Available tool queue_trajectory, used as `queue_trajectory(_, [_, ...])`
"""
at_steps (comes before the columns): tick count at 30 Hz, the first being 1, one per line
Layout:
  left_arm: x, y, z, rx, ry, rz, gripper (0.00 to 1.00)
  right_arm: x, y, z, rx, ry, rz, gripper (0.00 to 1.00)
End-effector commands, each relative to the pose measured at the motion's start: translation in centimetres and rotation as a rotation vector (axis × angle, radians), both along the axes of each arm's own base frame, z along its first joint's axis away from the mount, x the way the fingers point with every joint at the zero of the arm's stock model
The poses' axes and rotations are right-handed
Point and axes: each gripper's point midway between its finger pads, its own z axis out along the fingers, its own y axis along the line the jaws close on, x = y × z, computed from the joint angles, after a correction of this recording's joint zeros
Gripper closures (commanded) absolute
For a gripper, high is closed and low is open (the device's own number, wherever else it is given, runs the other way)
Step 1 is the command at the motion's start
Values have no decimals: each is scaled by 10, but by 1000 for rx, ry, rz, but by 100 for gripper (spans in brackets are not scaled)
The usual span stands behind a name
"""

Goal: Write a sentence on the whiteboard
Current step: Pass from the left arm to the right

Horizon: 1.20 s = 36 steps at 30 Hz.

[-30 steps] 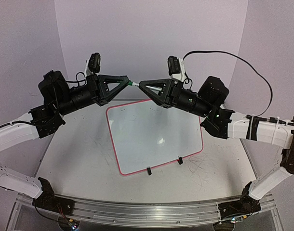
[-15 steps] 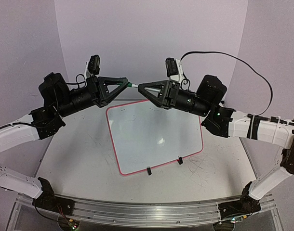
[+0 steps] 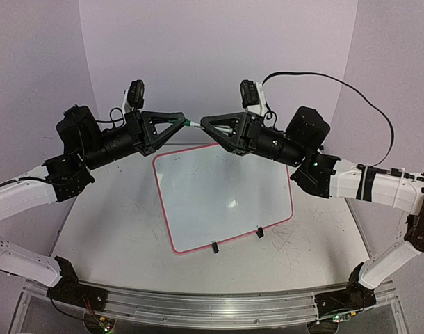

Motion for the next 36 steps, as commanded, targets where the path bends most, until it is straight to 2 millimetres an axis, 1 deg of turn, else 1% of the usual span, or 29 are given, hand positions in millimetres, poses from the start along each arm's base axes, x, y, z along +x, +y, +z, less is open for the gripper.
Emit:
queue_trajectory(1, [-9, 1, 4, -11, -17, -27, 100, -9, -10, 29, 93, -51, 7, 75])
queue_trajectory(4, [-8, -2, 1, -4, -11, -36, 100, -9, -8, 30, 99, -45, 14, 92])
queue_trajectory(5, [-8, -3, 1, -3, -9, -37, 100, -9, -8, 31, 99, -45, 18, 96])
queue_trajectory(6, [-8, -3, 1, -4, -9, -36, 100, -9, -7, 30, 97, -46, 22, 98])
queue_trajectory(7, [-8, -3, 2, -6, -8, -36, 100, -8, -5, 28, 93, -44, 24, 97])
queue_trajectory(11, [-9, -1, 6, -12, -16, -32, 100, -8, -1, 20, 69, -40, 40, 86])
queue_trajectory(18, [-8, -1, 1, -7, -4, -31, 100, -10, 1, 17, 48, -49, 52, 85])
queue_trajectory(21, [-8, -2, 2, -6, -6, -33, 100, -12, 1, 18, 47, -55, 62, 80])
queue_trajectory(23, [-8, -3, 2, -5, -6, -36, 100, -12, 2, 18, 47, -60, 65, 79])
queue_trajectory(26, [-8, -3, 1, -4, -4, -39, 100, -12, 1, 19, 48, -61, 63, 80])
queue_trajectory(27, [-8, -3, 0, -3, -2, -39, 100, -12, 2, 19, 49, -61, 63, 83])
queue_trajectory(30, [-7, -4, -1, 0, 2, -41, 100, -12, 2, 20, 52, -63, 62, 97])
queue_trajectory(31, [-8, -4, -1, 0, 2, -42, 100, -12, 2, 21, 53, -64, 62, 100])
queue_trajectory(36, [-7, -1, 0, -4, -5, -28, 100, -9, -6, 25, 66, -66, 22, 100])
